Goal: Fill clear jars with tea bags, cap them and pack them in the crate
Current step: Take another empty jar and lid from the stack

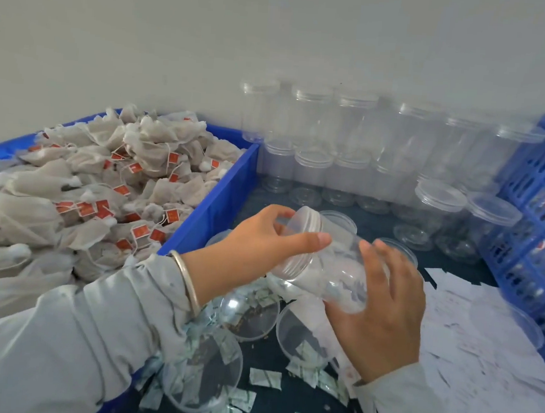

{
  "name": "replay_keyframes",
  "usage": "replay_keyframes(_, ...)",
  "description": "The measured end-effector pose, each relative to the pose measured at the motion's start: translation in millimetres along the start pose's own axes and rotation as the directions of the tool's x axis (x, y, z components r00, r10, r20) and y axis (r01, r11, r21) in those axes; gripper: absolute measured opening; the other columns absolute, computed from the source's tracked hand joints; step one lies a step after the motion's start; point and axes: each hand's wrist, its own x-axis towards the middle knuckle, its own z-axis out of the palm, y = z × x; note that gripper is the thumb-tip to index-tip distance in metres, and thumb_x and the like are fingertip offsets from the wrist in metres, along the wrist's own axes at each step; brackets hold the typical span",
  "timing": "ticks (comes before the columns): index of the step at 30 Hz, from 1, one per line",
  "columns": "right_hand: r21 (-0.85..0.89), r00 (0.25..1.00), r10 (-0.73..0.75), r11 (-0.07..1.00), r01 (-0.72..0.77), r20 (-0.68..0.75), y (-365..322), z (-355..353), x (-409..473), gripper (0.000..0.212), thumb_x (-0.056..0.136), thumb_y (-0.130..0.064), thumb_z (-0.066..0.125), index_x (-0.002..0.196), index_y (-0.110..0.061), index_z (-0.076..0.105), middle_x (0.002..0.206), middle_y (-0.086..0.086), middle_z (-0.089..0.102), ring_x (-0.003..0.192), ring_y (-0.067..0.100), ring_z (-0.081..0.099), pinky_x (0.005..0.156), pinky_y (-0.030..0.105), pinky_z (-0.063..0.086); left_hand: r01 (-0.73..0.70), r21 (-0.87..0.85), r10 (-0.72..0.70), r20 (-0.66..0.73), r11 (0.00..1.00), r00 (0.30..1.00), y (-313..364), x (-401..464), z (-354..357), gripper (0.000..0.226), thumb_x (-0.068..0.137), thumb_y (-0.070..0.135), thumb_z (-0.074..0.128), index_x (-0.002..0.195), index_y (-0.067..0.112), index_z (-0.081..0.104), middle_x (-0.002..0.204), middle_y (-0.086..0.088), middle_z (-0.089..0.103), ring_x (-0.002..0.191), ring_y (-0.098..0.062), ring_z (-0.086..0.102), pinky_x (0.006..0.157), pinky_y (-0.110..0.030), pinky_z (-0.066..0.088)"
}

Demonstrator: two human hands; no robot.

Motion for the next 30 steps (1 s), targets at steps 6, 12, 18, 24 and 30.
replay_keyframes(6, 0.124, 0.924, 0.382, 0.918, -0.377, -0.021, 19.6, -8.6, 3.7, 0.098, 0.056, -0.025, 0.088, 0.137, -0.019, 0.033, 0.135, 0.015, 0.045, 0.125, 0.025, 0.032, 0.104, 0.042, 0.029, 0.316, -0.691, -0.296, 0.153, 0.65, 0.943, -2.8, 8.4, -25.8, 0.067, 0.081, 0.056, 0.059, 0.129, 0.013, 0.041, 0.119, -0.021, 0.053, 0.08, -0.043, 0.069, 0.056, -0.035, 0.057)
replay_keyframes(12, 0.342, 0.781, 0.601, 0.707, -0.619, 0.17, 25.8, -4.2, -1.7, 0.106, 0.055, -0.035, 0.086, 0.142, -0.035, 0.026, 0.134, -0.009, 0.04, 0.124, 0.011, 0.039, 0.104, 0.035, 0.034, 0.324, -0.599, -0.33, 0.104, 0.732, 0.938, -11.3, 12.6, -36.8, 0.037, 0.099, 0.029, 0.045, 0.123, 0.001, 0.051, 0.106, -0.023, 0.067, 0.073, -0.031, 0.072, 0.042, -0.022, 0.052)
replay_keyframes(18, 0.443, 0.788, 0.557, 0.656, -0.611, 0.262, 9.8, 0.7, -7.2, 0.109, 0.051, -0.037, 0.087, 0.142, -0.039, 0.027, 0.124, -0.02, 0.038, 0.117, 0.0, 0.039, 0.094, 0.017, 0.031, 0.211, -0.456, -0.291, -0.113, 0.865, 0.95, -16.4, 19.6, -31.5, 0.013, 0.093, 0.006, 0.053, 0.09, 0.002, 0.064, 0.075, -0.007, 0.056, 0.047, -0.01, 0.055, 0.042, -0.016, 0.047)
replay_keyframes(24, 0.478, 0.788, 0.532, 0.629, -0.613, 0.311, 4.3, 1.0, -8.7, 0.108, 0.052, -0.038, 0.087, 0.14, -0.045, 0.024, 0.128, -0.02, 0.04, 0.118, -0.001, 0.039, 0.091, 0.017, 0.031, 0.233, -0.262, -0.288, -0.193, 0.936, 0.938, -22.8, 28.5, -32.8, 0.026, 0.096, 0.026, 0.054, 0.096, 0.001, 0.062, 0.069, -0.004, 0.042, 0.055, -0.013, 0.04, 0.042, -0.018, 0.039)
replay_keyframes(30, 0.533, 0.802, 0.484, 0.601, -0.595, 0.35, -2.0, -1.1, -8.1, 0.105, 0.051, -0.04, 0.088, 0.135, -0.053, 0.025, 0.133, -0.019, 0.043, 0.118, -0.007, 0.041, 0.088, 0.009, 0.032, 0.086, -0.494, -0.206, -0.194, 0.865, 0.959, -16.7, 28.7, -31.1, 0.037, 0.098, 0.022, 0.05, 0.131, 0.005, 0.044, 0.108, -0.007, 0.056, 0.094, -0.018, 0.065, 0.076, -0.024, 0.053)
